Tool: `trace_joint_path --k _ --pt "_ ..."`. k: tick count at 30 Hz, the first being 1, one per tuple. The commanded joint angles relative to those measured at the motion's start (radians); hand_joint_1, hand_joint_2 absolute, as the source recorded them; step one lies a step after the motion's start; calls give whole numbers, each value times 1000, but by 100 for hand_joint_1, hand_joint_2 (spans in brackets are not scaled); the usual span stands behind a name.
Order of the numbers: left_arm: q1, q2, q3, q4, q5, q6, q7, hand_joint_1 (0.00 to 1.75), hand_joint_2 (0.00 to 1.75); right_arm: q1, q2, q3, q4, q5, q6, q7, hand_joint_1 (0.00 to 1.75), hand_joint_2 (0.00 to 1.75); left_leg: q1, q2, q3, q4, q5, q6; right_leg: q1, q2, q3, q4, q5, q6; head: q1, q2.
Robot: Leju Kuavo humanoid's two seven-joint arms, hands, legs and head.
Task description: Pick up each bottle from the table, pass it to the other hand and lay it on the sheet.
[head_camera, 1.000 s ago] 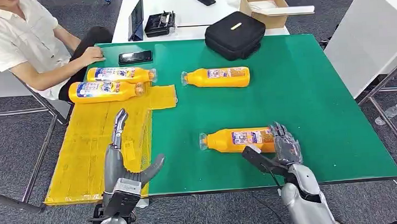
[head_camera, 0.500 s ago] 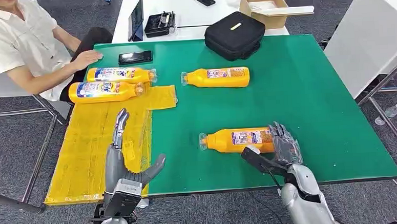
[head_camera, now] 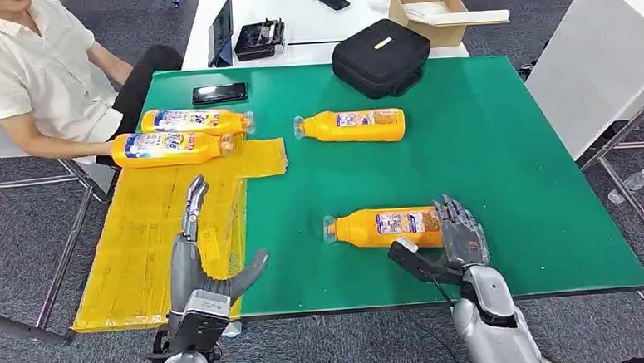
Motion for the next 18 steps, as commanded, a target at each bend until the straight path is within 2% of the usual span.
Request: trace_joint_path --k 1,7,9,10,13,14,18 --pt "18 -50 -36 36 -17 15 18 0 175 -69 22 22 64 102 4 50 0 175 1 3 4 0 -2 0 2 1 4 -1 -1 -4 0 0" --pt "22 -50 -29 26 -25 27 21 0 175 -121 32 47 133 142 -15 56 0 175 0 3 2 0 -1 0 1 2 2 -1 0 -3 0 0" --pt "23 -50 -30 25 -27 26 22 0 175 -131 26 64 144 142 -27 72 0 175 1 7 6 0 -3 0 2 4 5 -1 -1 -5 0 0" --pt "23 -50 -30 25 -27 26 22 0 175 -131 26 64 144 142 -27 72 0 175 0 4 2 0 -1 0 1 2 2 -1 0 -3 0 0" --pt "23 -50 -30 25 -27 26 22 0 175 -131 26 64 144 142 -27 72 0 175 0 2 2 0 -1 0 1 1 2 -1 0 -2 0 0" --pt "23 -50 -30 25 -27 26 22 0 175 -131 26 64 144 142 -27 72 0 175 1 5 6 0 -3 0 2 2 6 -1 -2 -6 0 0" --pt "18 -50 -46 36 -29 36 36 0 175 -148 2 79 150 142 -42 106 0 175 0 2 2 0 -1 1 1 1 2 0 -1 -3 0 0"
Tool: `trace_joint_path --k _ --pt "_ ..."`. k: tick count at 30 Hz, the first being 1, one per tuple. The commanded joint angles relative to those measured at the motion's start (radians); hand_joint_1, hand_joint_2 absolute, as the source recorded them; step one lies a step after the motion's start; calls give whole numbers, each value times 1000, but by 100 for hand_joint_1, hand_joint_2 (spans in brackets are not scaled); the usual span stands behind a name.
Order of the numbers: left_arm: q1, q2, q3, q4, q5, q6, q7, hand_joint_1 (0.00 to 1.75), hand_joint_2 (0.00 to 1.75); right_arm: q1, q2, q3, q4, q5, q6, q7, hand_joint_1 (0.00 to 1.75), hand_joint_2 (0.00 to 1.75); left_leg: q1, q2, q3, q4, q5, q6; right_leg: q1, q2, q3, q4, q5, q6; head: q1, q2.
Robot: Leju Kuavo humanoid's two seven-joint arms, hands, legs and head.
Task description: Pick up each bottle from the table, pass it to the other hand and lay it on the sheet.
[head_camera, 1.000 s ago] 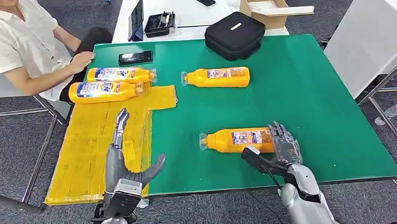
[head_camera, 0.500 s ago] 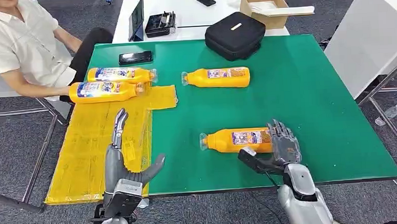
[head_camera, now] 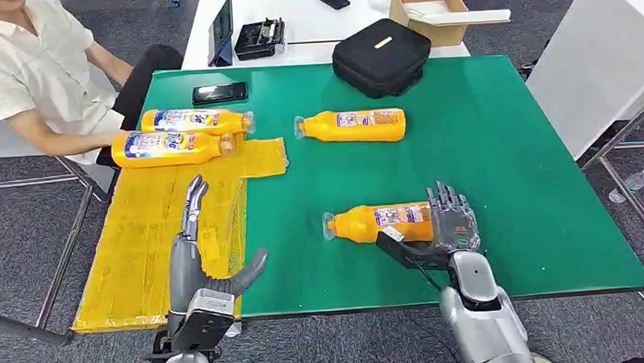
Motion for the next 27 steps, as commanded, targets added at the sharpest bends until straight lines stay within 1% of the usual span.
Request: trace_joint_path --k 1,5,7,8,10,11,13,16,17,20,22,23,24,25,26,27 --pt "18 -50 -45 37 3 14 20 0 175 -66 -22 48 95 -3 -16 38 0 175 0 2 1 0 -1 0 1 1 1 -1 0 -2 0 0" --pt "24 -50 -41 29 3 18 21 0 175 -68 -14 65 87 -3 -24 40 0 175 1 3 3 0 -2 0 1 1 3 -1 -1 -4 0 0" --pt "25 -50 -36 29 2 20 20 0 175 -75 -11 77 93 -3 -14 30 0 175 0 2 2 0 -1 0 1 1 2 -1 0 -2 0 0" --pt "25 -50 -36 29 2 20 20 0 175 -75 -11 77 93 -3 -14 30 0 175 1 4 3 0 -2 0 1 3 3 -1 -1 -4 0 0" --pt "25 -50 -36 29 2 20 20 0 175 -75 -11 77 93 -3 -14 30 0 175 0 3 1 0 -1 0 1 2 1 -1 0 -2 0 0" --pt "23 -50 -35 30 2 20 20 0 175 -76 -7 77 97 -3 -13 30 0 175 0 4 3 0 -2 0 1 2 3 -1 -1 -4 0 0" --pt "19 -50 -37 35 3 23 19 0 175 -91 -3 65 129 -3 -10 19 0 175 0 3 2 0 -1 0 1 2 2 -1 0 -3 0 0" --pt "14 -50 -39 39 2 27 19 0 175 -105 2 53 165 -11 -9 -6 0 175 1 5 5 0 -3 1 2 3 4 -1 -1 -4 0 0" --pt "11 -50 -39 44 3 28 19 0 175 -112 6 47 189 -16 -5 -14 0 175 0 3 2 0 -1 0 1 2 2 -1 0 -2 0 0" --pt "5 -50 -41 52 9 24 14 0 175 -123 0 38 236 -27 3 -32 0 175 0 2 2 0 -1 0 1 1 3 -1 0 -3 0 0" --pt "2 -50 -40 56 12 23 13 0 175 -129 -7 30 265 -35 6 -40 0 175 1 3 5 0 -2 0 2 1 6 -2 -1 -5 0 0" --pt "1 -50 -40 57 13 22 12 0 175 -132 -10 30 271 -35 8 -40 0 175 0 1 3 0 -1 0 1 0 3 -1 0 -3 0 0" --pt "1 -50 -40 58 14 21 12 0 175 -133 -13 28 276 -37 9 -43 9 175 1 2 4 0 -2 0 2 0 5 -2 -1 -4 0 0" --pt "0 -50 -39 60 17 20 10 0 175 -143 -19 23 305 -47 19 -52 105 175 1 1 3 0 -1 0 1 -1 3 -1 -1 -3 0 0" --pt "-1 -50 -39 61 19 19 9 0 175 -147 -25 23 317 -48 22 -54 150 175 1 1 4 0 -2 0 2 -1 4 -2 -1 -4 0 0" --pt "-2 -50 -38 63 20 18 8 0 175 -150 -28 18 328 -55 23 -59 175 175 1 3 6 0 -2 1 2 0 6 -2 -2 -5 0 0"
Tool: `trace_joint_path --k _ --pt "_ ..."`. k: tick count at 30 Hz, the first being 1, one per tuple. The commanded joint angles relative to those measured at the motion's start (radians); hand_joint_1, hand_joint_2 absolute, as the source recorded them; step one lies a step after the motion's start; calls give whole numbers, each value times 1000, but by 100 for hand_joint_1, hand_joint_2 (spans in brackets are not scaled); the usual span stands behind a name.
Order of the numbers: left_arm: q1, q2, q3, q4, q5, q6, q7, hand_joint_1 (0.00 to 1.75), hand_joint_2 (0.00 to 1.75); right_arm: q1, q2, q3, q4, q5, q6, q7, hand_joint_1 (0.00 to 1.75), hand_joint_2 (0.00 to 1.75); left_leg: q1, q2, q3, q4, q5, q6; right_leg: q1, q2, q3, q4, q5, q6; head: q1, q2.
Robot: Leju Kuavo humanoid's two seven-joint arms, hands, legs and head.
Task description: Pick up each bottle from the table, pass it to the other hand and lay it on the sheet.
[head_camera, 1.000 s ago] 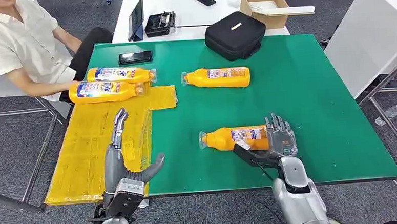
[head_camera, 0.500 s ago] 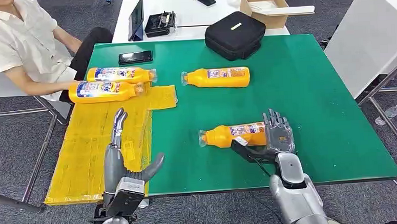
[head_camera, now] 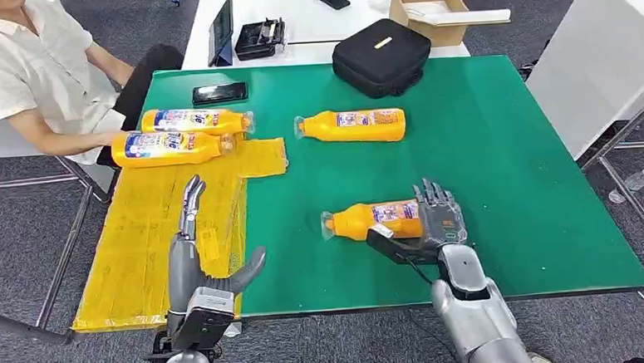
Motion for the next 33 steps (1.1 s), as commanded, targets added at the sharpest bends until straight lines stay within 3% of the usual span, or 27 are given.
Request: trace_joint_path --k 1,9,12,24,27,31,33 --pt "-3 -50 -34 64 18 -2 -5 0 175 -77 -34 -25 225 -28 36 -29 175 175 0 0 3 0 -1 0 1 -1 4 -1 -1 -3 0 0" --pt "-8 -50 -37 73 22 -4 -7 0 175 -69 -50 -39 262 -45 22 -32 164 175 1 0 6 -1 -1 1 2 -3 8 -4 -1 -5 0 0" --pt "-8 -50 -34 72 22 -7 -6 0 175 -66 -51 -45 261 -45 28 -27 175 175 1 -2 6 -1 -1 0 2 -4 7 -3 -1 -4 0 0" --pt "-16 -50 -35 82 19 -14 -8 0 175 -63 -64 -69 286 -72 63 -46 175 175 1 -2 10 -1 0 1 2 -5 11 -4 -1 -4 0 0" --pt "-19 -50 -35 87 26 -20 -13 0 175 -51 -63 -105 275 -156 76 -118 175 175 1 -3 12 0 -1 1 2 -5 9 -4 -1 -4 0 0" --pt "-33 -50 -31 108 94 -39 -28 0 175 4 -90 -134 213 -393 185 -263 175 175 1 -3 14 -1 -2 2 2 -5 5 -5 -1 -3 0 0" --pt "-35 -50 -31 109 94 -39 -28 0 175 12 -97 -126 204 -405 187 -261 175 175 1 -5 15 -2 -2 2 2 -7 7 -6 -2 -5 0 0"
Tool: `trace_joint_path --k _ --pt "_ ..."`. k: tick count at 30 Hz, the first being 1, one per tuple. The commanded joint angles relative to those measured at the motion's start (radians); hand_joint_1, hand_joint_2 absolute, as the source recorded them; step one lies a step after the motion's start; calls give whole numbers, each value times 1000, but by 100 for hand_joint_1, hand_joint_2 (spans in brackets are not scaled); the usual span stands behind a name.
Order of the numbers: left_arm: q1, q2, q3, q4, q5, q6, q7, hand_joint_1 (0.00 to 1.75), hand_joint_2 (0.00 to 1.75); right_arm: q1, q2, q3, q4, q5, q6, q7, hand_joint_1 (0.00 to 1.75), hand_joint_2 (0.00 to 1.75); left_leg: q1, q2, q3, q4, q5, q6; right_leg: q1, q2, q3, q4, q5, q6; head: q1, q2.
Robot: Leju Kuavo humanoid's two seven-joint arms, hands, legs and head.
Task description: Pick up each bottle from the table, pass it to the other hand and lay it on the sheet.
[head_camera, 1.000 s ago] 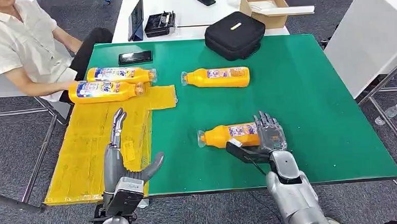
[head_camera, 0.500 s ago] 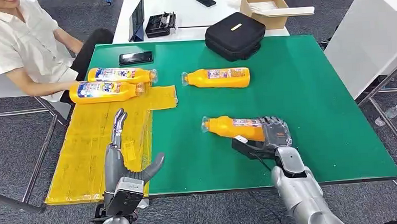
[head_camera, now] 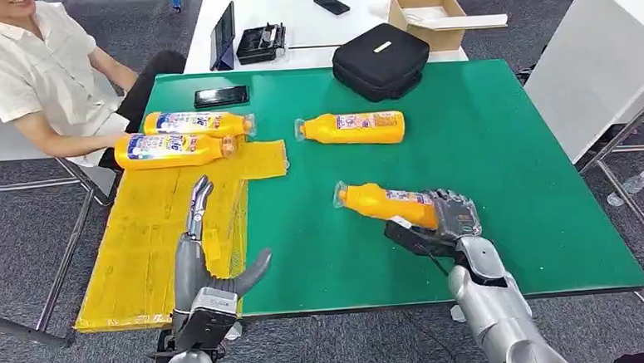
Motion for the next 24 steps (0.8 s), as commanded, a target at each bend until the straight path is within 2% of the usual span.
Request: trace_joint_path --k 1,2,5,10,11,17,18,19,20,24 --pt "-25 -50 -22 86 88 -27 -7 0 175 102 -29 -72 14 -271 152 -149 175 175 1 -3 1 -1 0 0 2 -5 4 -2 0 -3 -1 0" --pt "-29 -50 -20 96 161 -72 24 0 175 116 -31 -83 -7 -336 183 -185 175 175 1 -4 3 -2 0 0 2 -6 5 -3 0 -4 0 0" --pt "-49 -50 -11 163 344 -168 118 0 175 167 -53 -23 -132 -431 180 -201 175 175 2 -3 5 -1 -1 -1 3 -6 7 -3 -1 -4 0 0" --pt "-71 -50 7 262 494 -190 157 0 175 173 -62 61 -262 -544 207 -220 175 175 1 2 7 -2 -3 -2 3 -2 7 -3 0 -5 0 0" --pt "-73 -50 14 272 519 -195 164 0 175 166 -64 80 -277 -571 215 -217 175 175 1 4 6 -1 -4 -2 3 2 13 -2 0 -4 0 0" --pt "-85 -50 31 296 597 -191 188 0 175 132 -50 127 -307 -641 212 -232 175 175 0 11 2 0 -4 -1 2 8 10 0 1 -4 0 0" --pt "-87 -50 34 301 602 -193 188 0 175 123 -52 142 -304 -653 209 -224 175 175 0 9 2 0 -3 -1 2 7 10 0 1 -2 0 0" --pt "-88 -50 34 302 602 -193 188 0 175 123 -50 139 -303 -659 206 -223 175 175 1 10 2 -1 -4 -1 3 6 11 -1 1 -6 0 0" --pt "-89 -50 32 301 602 -194 189 0 175 125 -52 141 -303 -660 204 -222 175 175 0 10 1 0 -3 0 2 7 10 0 1 -3 0 0" --pt "-89 -50 30 302 634 -228 190 0 175 125 -26 144 -313 -683 186 -241 175 175 1 8 -3 0 -3 0 2 6 8 0 1 -3 0 0"
